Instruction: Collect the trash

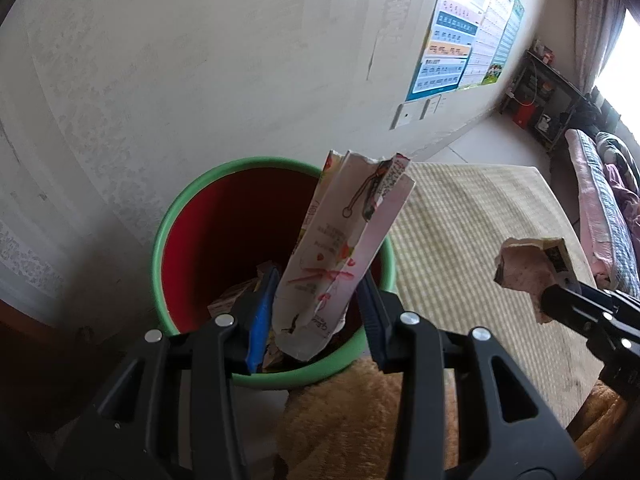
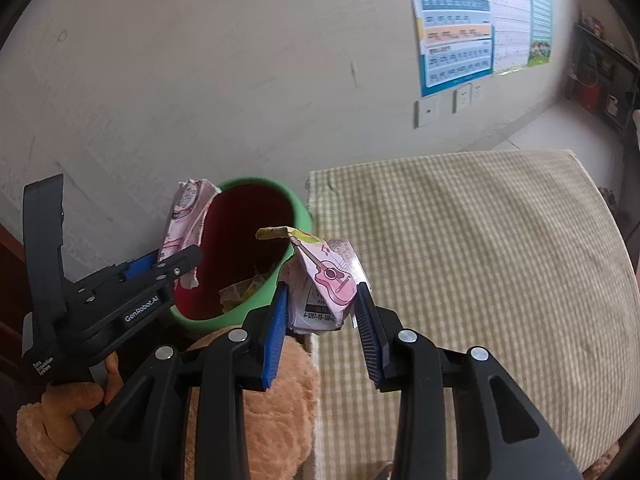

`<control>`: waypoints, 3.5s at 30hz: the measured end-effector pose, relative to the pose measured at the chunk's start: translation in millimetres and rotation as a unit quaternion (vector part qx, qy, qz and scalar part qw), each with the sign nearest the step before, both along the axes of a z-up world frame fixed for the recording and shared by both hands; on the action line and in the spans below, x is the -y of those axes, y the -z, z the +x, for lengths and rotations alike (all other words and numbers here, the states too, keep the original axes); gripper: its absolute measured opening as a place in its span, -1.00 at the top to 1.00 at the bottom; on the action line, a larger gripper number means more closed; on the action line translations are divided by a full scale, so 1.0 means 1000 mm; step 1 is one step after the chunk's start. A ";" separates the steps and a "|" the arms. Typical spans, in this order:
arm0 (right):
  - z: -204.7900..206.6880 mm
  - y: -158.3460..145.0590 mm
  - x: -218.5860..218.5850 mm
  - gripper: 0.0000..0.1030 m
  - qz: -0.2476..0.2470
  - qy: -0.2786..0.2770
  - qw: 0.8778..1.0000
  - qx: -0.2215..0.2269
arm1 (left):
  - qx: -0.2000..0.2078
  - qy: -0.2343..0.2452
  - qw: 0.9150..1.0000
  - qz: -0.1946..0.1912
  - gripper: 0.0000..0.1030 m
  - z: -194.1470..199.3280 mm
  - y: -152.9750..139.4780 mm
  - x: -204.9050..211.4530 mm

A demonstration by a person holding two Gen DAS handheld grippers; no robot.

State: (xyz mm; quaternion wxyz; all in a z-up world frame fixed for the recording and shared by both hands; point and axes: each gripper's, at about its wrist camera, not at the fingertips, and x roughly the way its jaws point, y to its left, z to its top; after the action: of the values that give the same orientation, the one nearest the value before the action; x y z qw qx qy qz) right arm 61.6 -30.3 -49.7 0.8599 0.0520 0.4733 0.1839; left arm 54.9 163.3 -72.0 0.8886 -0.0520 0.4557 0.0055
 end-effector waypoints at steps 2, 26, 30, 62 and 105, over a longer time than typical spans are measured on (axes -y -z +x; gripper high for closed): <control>0.002 0.001 -0.007 0.36 -0.002 -0.008 1.000 -0.002 | -0.002 -0.004 1.000 0.001 0.26 0.001 0.001 -0.003; 0.037 0.009 -0.044 0.48 0.008 -0.050 0.999 -0.015 | -0.037 -0.041 0.998 0.000 0.26 0.015 0.027 -0.032; 0.045 0.011 -0.039 0.51 0.009 -0.044 0.999 -0.011 | -0.038 -0.047 0.998 -0.003 0.25 0.014 0.027 -0.039; 0.105 0.127 0.054 0.99 -0.040 0.100 0.987 -0.117 | -0.064 -0.050 0.997 -0.010 0.25 0.026 0.047 -0.044; 0.035 -0.026 0.023 -0.24 0.066 -0.009 0.993 0.101 | 0.036 -0.046 0.998 0.001 -0.68 0.006 -0.008 -0.015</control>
State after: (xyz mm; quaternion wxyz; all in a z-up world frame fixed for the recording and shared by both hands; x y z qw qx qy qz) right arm 97.0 -52.9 -24.1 0.8962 0.0858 0.3715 0.2269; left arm 60.8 177.9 -63.7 0.9034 -0.0722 0.4203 0.0449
